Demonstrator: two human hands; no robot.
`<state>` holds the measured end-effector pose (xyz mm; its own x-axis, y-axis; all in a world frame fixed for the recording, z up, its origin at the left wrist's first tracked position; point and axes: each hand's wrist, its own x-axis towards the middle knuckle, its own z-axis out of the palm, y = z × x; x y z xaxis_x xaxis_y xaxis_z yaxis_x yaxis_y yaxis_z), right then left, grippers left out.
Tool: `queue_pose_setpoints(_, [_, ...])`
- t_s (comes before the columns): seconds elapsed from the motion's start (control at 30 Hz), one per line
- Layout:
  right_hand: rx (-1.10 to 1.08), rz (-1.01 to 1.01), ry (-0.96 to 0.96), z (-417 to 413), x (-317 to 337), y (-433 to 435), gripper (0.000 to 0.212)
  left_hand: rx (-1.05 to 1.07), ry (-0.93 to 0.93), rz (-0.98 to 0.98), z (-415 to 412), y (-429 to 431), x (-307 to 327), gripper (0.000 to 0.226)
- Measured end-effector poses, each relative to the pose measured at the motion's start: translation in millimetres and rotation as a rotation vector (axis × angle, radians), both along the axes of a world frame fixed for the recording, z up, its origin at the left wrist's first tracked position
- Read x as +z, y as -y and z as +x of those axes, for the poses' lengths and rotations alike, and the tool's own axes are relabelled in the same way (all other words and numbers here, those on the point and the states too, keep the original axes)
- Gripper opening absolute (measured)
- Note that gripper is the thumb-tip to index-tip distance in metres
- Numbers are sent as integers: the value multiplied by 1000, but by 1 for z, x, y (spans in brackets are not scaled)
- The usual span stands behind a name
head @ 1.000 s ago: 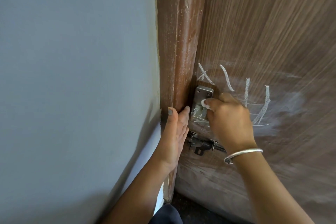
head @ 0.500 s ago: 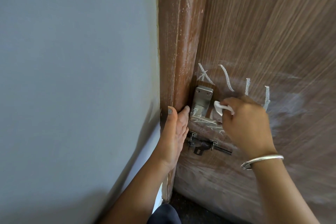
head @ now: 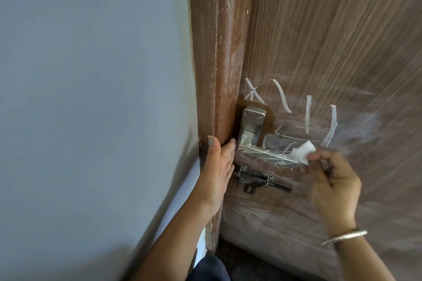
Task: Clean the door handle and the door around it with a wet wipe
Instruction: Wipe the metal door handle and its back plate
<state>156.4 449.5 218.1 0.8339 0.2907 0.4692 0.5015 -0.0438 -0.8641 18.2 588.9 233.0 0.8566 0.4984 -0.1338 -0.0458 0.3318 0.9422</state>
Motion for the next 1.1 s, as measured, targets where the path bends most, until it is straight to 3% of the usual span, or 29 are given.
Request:
queue_pose_setpoints(0.07, [80, 334, -487, -9, -22, 0, 41, 3, -3, 1, 0, 0, 0, 102])
queue_pose_setpoints(0.13, [186, 582, -953, -23, -40, -7, 37, 7, -1, -4, 1, 0, 0, 103])
queue_pose_setpoints(0.2, [293, 676, -1244, -37, -52, -19, 26, 10, 1, -10, 1, 0, 0, 104])
queue_pose_setpoints(0.23, [344, 700, -1293, -43, -54, -26, 26, 10, 0, -10, 1, 1, 0, 104])
queue_pose_setpoints(0.53, [417, 735, -958, -44, -24, -89, 28, 24, 8, -9, 3, 1, -4, 96])
queue_pose_setpoints(0.7, [277, 604, -758, -40, -24, -93, 20, 22, 7, -11, 3, 1, -4, 95])
queue_pose_setpoints(0.87, [115, 569, -775, -40, -27, -102, 10, 24, 13, -21, 4, 1, -3, 100])
queue_pose_setpoints(1.03, [91, 539, -784, -36, -28, -102, 14, 17, 9, -15, 4, 1, -4, 100])
queue_pose_setpoints(1.1, [91, 523, -789, -36, -30, -101, 5, 23, 9, -19, 4, 1, -4, 99])
